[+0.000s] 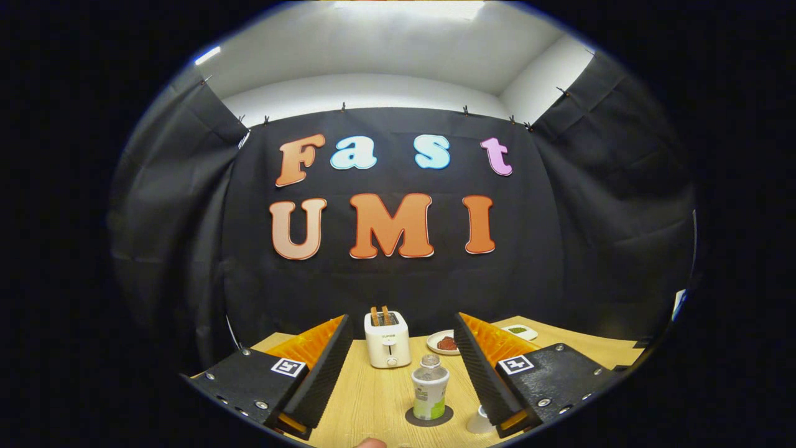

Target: Take the bottle from table, then pour the juice into the cup, finally place the bottle on the coaster

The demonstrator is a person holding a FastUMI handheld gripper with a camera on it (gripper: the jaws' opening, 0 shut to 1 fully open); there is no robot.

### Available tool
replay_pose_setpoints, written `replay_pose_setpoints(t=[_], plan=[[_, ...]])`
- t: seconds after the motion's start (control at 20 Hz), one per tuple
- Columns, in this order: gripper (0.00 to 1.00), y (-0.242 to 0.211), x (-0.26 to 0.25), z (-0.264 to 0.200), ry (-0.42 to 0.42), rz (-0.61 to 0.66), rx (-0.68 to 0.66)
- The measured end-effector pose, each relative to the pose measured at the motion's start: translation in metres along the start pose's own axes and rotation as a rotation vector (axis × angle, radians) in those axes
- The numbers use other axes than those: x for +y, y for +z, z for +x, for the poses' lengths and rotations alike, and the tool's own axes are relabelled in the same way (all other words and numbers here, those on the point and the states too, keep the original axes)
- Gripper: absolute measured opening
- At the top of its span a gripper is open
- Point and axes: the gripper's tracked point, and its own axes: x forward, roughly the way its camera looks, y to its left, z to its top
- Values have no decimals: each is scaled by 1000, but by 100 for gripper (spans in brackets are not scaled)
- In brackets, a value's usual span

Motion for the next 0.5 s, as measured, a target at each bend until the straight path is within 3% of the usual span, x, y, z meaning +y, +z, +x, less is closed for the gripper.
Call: replay_pose_setpoints(t=[0.3,0.5], plan=[[97,64,46,-38,123,-21,-81],[97,85,63,-51,149,-22,-91]])
